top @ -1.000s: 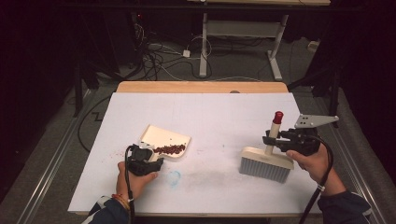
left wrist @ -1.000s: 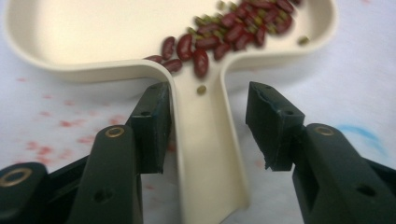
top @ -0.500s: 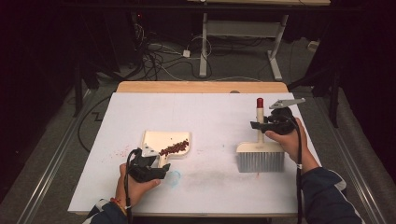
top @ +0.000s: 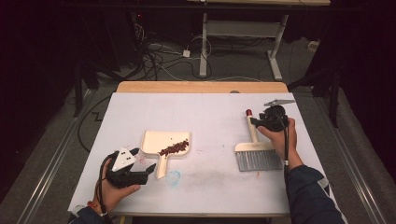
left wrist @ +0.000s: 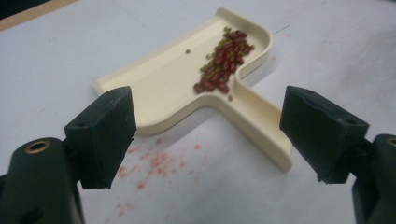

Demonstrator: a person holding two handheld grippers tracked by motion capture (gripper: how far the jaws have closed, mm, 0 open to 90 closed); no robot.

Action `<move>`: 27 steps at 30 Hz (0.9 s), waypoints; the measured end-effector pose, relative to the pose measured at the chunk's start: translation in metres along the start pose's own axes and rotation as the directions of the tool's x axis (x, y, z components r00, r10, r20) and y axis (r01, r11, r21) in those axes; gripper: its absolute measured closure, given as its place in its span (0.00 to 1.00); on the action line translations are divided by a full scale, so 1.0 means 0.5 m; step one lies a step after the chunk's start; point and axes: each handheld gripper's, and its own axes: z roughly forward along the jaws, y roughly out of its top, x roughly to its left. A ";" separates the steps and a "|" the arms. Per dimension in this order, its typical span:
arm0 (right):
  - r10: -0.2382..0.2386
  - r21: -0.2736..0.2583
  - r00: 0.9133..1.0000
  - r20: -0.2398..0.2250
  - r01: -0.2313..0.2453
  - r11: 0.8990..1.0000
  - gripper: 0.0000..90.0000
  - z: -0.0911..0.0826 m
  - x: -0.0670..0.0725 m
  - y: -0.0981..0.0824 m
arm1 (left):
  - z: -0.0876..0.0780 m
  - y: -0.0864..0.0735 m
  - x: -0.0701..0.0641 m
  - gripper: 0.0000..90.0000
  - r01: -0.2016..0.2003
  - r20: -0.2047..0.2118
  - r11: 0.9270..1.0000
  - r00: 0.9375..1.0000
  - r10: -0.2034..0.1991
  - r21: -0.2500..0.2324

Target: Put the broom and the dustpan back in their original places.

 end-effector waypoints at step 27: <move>0.006 -0.239 1.000 -0.020 -0.011 0.971 0.42 -0.078 -0.006 0.002 | 0.026 -0.004 -0.026 0.21 -0.090 0.033 0.994 0.996 0.088 0.056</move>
